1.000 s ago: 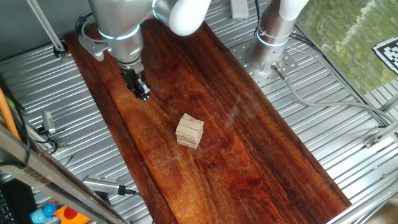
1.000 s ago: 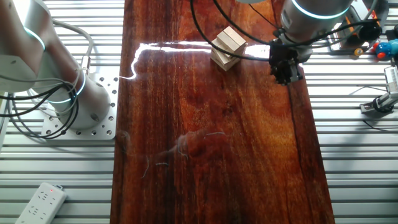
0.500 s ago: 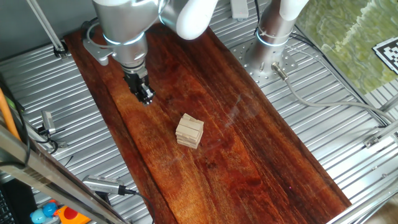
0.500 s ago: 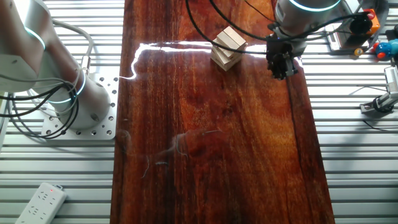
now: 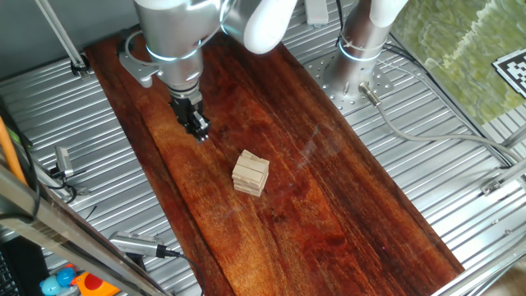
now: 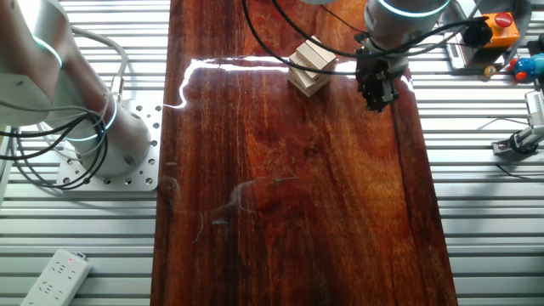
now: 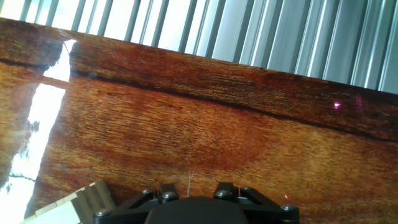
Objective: Play Jenga
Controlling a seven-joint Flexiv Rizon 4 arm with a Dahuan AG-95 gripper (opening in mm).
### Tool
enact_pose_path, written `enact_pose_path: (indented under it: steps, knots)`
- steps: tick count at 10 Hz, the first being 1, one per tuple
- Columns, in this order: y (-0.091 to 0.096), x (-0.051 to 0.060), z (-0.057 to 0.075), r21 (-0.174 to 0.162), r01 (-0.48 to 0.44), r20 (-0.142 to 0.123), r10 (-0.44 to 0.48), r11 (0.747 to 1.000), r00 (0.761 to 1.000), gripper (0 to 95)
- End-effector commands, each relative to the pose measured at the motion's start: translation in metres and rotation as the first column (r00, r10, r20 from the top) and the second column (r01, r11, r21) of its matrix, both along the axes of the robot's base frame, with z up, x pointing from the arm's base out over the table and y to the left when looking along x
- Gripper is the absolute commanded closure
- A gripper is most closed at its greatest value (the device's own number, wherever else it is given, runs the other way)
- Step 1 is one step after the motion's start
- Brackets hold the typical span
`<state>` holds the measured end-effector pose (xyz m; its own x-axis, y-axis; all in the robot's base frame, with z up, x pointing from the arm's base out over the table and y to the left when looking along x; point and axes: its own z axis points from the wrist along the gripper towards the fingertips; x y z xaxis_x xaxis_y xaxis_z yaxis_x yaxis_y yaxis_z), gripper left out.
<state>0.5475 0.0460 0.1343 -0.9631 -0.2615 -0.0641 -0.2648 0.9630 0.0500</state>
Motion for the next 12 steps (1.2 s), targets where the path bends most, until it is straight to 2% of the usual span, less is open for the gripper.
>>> enact_pose_path:
  steps: [1, 12]
  knots:
    - [0.002, 0.000, -0.002, -0.004, 0.008, 0.001, -0.008, 1.000, 1.000, 57.0]
    - [0.013, -0.002, -0.022, -0.007, 0.016, 0.016, -0.016, 1.000, 1.000, 57.0]
